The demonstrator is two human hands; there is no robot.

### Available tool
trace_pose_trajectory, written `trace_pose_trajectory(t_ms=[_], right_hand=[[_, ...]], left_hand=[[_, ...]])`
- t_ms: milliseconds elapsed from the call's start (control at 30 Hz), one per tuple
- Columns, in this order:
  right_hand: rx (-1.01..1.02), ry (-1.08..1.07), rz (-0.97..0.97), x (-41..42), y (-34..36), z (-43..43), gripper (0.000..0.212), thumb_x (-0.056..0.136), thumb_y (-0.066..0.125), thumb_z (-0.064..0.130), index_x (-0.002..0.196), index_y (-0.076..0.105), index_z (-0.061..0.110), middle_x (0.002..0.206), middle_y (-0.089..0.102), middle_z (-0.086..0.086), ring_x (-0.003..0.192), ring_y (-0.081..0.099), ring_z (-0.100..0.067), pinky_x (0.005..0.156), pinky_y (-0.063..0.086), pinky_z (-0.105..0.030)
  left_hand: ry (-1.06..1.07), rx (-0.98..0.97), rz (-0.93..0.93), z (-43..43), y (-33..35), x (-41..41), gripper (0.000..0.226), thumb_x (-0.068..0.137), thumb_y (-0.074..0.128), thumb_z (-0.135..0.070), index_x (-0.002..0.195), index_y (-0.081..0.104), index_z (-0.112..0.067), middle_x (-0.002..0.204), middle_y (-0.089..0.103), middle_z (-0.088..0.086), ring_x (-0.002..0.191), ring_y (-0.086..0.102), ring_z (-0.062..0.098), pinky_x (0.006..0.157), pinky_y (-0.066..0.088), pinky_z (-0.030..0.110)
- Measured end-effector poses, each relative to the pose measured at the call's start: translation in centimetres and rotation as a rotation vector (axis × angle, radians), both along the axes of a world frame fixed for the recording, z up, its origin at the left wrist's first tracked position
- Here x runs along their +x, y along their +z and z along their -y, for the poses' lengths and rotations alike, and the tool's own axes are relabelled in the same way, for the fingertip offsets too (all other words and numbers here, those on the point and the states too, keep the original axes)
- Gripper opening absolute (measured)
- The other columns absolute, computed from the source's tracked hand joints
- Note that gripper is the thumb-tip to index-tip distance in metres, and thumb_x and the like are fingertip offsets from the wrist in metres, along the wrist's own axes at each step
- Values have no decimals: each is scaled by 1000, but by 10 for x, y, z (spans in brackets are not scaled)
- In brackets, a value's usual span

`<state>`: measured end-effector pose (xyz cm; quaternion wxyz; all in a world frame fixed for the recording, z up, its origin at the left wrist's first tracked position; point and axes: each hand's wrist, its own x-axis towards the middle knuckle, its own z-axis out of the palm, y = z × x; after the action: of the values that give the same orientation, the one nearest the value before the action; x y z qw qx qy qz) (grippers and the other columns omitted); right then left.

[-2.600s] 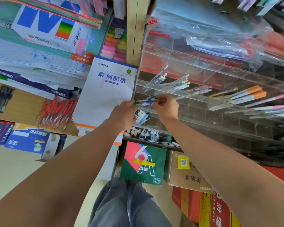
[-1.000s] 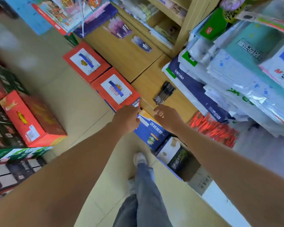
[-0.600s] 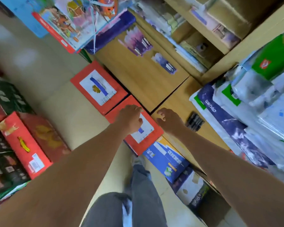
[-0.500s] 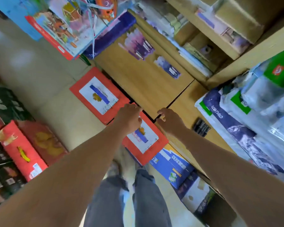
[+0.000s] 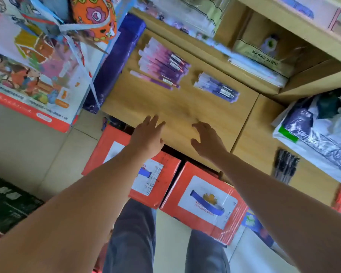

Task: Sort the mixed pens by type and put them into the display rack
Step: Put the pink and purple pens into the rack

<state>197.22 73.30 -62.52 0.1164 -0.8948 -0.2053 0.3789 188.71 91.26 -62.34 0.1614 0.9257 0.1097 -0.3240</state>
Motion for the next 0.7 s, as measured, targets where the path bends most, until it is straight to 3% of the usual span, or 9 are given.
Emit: trace_pose_trajectory(t_ms=[167, 300, 400, 600, 700], right_hand=[[-152, -79, 39, -6, -6, -20, 47, 91, 53, 17, 138, 46, 18, 147, 30, -4, 129, 38, -27, 92, 46, -38], [-112, -161, 102, 10, -3, -40, 37, 92, 52, 22, 130, 52, 20, 134, 45, -5, 117, 50, -26, 83, 46, -34], [24, -181, 194, 39, -2, -65, 35, 93, 54, 25, 127, 53, 20, 128, 50, -6, 112, 54, -25, 80, 48, -33], [237, -116, 344, 113, -11, -129, 47, 89, 60, 23, 133, 48, 13, 135, 46, -9, 119, 47, -29, 90, 46, -41], [154, -45, 331, 135, -22, -154, 56, 91, 57, 29, 142, 37, 18, 146, 38, -7, 131, 36, -30, 103, 37, -43]], left_hand=[[-89, -5, -11, -33, -9, 6, 50, 96, 46, -24, 144, 36, -14, 154, 25, 7, 136, 33, 28, 106, 38, 41], [-72, -39, 74, -50, -10, 22, 40, 93, 46, -21, 132, 48, -15, 135, 46, 8, 118, 48, 28, 94, 45, 42], [167, -100, 134, -64, -11, 44, 32, 93, 47, -20, 123, 56, -14, 122, 57, 7, 111, 55, 27, 90, 48, 39], [708, -277, 72, -84, -15, 86, 34, 96, 47, -30, 123, 54, -10, 123, 63, 5, 111, 60, 26, 93, 45, 32], [946, -388, 95, -89, -29, 97, 50, 85, 51, -47, 118, 56, -9, 112, 68, 9, 97, 67, 31, 88, 53, 46]])
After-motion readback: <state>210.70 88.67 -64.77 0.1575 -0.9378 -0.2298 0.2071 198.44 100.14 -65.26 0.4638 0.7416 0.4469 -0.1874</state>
